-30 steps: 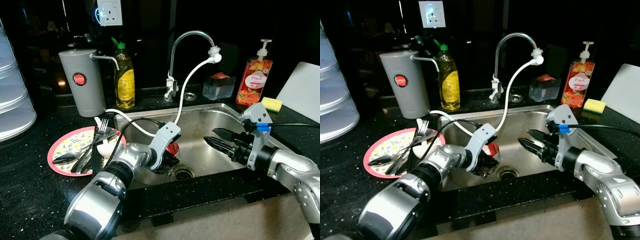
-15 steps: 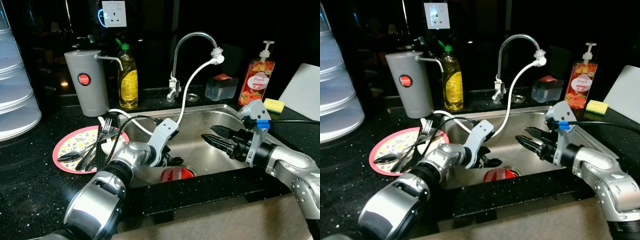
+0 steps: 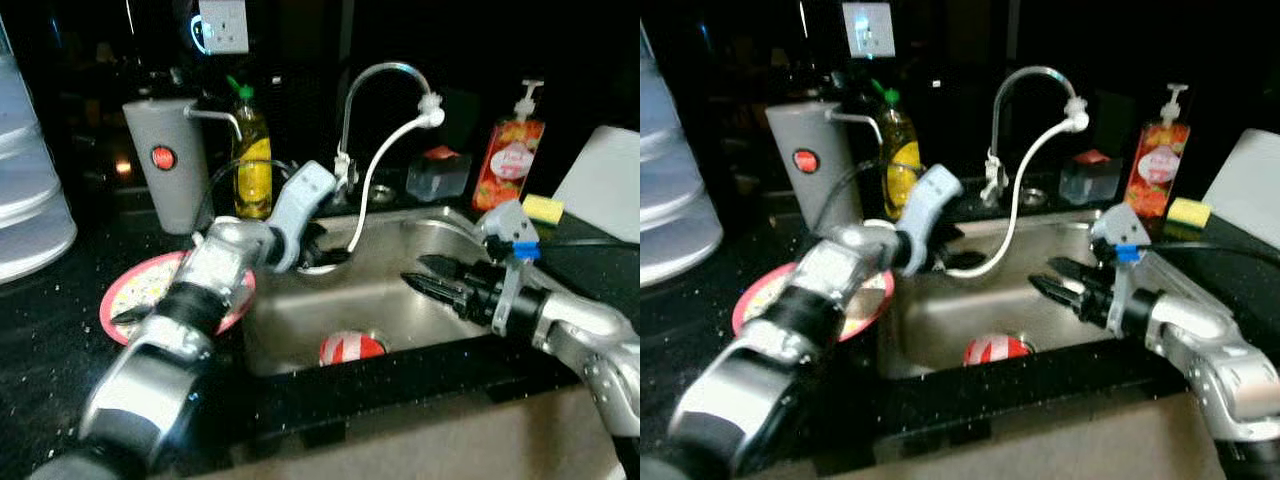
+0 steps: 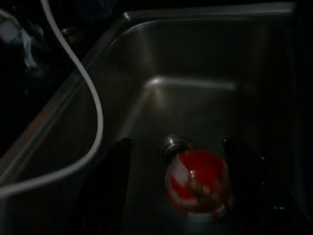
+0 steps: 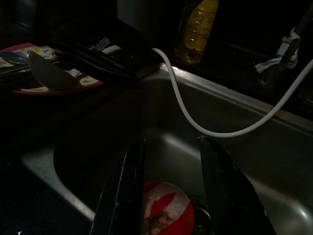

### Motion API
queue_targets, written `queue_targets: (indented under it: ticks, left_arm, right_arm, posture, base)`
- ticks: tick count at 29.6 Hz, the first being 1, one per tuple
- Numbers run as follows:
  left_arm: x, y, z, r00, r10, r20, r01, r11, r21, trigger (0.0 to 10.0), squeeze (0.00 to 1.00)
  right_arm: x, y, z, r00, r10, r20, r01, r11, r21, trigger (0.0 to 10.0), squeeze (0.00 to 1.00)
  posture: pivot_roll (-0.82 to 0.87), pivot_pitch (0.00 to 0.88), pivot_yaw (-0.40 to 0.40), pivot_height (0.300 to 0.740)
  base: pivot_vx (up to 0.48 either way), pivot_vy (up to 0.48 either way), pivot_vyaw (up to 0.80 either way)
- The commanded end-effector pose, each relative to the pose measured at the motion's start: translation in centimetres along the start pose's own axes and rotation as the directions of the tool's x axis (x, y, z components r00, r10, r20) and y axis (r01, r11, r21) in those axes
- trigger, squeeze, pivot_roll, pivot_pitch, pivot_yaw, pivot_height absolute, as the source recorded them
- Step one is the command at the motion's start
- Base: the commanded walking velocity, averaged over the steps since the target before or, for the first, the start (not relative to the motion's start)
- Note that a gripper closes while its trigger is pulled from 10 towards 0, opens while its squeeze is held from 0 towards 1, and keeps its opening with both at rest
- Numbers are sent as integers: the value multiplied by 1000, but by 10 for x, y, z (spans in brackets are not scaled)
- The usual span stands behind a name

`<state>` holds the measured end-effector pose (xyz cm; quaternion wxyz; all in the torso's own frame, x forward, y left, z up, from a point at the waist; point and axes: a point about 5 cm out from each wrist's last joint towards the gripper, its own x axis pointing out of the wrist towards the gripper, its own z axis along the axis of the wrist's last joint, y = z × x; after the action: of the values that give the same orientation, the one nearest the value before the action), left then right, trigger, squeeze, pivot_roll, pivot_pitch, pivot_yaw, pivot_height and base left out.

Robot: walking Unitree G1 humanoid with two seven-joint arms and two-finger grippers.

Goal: Kitchen organization

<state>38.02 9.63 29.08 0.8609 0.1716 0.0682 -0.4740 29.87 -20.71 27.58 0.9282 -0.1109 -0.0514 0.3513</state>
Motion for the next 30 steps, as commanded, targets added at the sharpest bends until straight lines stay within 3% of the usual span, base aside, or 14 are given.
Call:
queue_targets:
  ticks: [1, 5, 8, 11, 13, 15, 16, 19, 21, 22, 23, 26, 28, 30]
  left_arm:
    - [-9, -3, 1, 999, -41, -13, 41, 999, 13, 10000, 0]
    - [-29, -5, 1, 998, -64, -23, 65, 997, 48, 10000, 0]
    - [-55, -5, 10, 996, -93, -14, 94, 994, 64, 10000, 0]
    - [-69, -4, 15, 994, -105, -7, 105, 991, 79, 10000, 0]
    - [-69, -4, 15, 994, -105, -7, 105, 991, 79, 10000, 0]
    - [-83, -2, 13, 996, -78, -39, 83, 988, 134, 10000, 0]
    - [-88, 6, 9, 998, -2, -58, 11, 989, 148, 10000, 0]
    - [-91, 12, 6, 996, 52, -71, -41, 987, 156, 10000, 0]
    - [-94, 28, 0, 972, 219, -84, -210, 972, 110, 10000, 0]
    - [-94, 28, 0, 972, 219, -84, -210, 972, 110, 10000, 0]
    - [-94, 40, -11, 931, 349, -111, -349, 937, 17, 10000, 0]
    - [-93, 43, -16, 919, 374, -126, -379, 925, -21, 10000, 0]
    - [-89, 46, -32, 892, 413, -182, -438, 890, -127, 10000, 0]
    - [-88, 47, -38, 881, 427, -203, -459, 875, -154, 10000, 0]
  right_arm:
    - [1, 0, 0, 1000, 5, 2, -5, 1000, -12, 10000, 0]
    - [1, -1, -1, 1000, 5, 2, -5, 1000, -11, 10000, 0]
    - [4, 0, -1, 1000, 13, 6, -13, 1000, -7, 10000, 0]
    - [7, 0, -2, 1000, 18, 9, -18, 1000, -5, 10000, 0]
    - [7, 0, -2, 1000, 18, 9, -18, 1000, -5, 10000, 0]
    - [8, 0, -1, 1000, 21, 11, -21, 1000, -7, 10000, 0]
    - [9, 0, -1, 1000, 19, 12, -19, 1000, -7, 10000, 0]
    - [9, -1, -2, 1000, 18, 12, -18, 1000, -7, 10000, 0]
    - [9, -1, -2, 1000, 13, 13, -13, 1000, -5, 10000, 0]
    - [9, -1, -2, 1000, 13, 13, -13, 1000, -5, 10000, 0]
    - [9, 1, -3, 1000, 16, 14, -15, 1000, -2, 10000, 0]
    - [10, 2, -3, 1000, 19, 14, -19, 1000, -2, 10000, 0]
    - [12, 3, -1, 999, 27, 17, -27, 1000, -11, 10000, 0]
    - [12, 3, -1, 999, 29, 19, -29, 1000, -13, 10000, 0]
  posture:
    - [-89, 50, -24, 740]
    - [-79, 52, -26, 740]
    - [-68, 50, -33, 740]
    - [-61, 50, -36, 740]
    - [-61, 50, -36, 740]
    - [-57, 48, -37, 740]
    - [-56, 47, -34, 740]
    - [-56, 47, -34, 740]
    - [-55, 45, -33, 740]
    - [-55, 45, -33, 740]
    - [-58, 42, -40, 740]
    - [-58, 42, -40, 740]
    - [-61, 35, -38, 740]
    - [-62, 34, -37, 740]
  base:
    - [0, 0, 0]
    - [0, 0, 0]
    - [0, 0, 0]
    - [0, 0, 0]
    - [0, 0, 0]
    - [0, 0, 0]
    - [0, 0, 0]
    - [0, 0, 0]
    - [0, 0, 0]
    - [0, 0, 0]
    - [0, 0, 0]
    - [0, 0, 0]
    - [0, 0, 0]
    - [0, 0, 0]
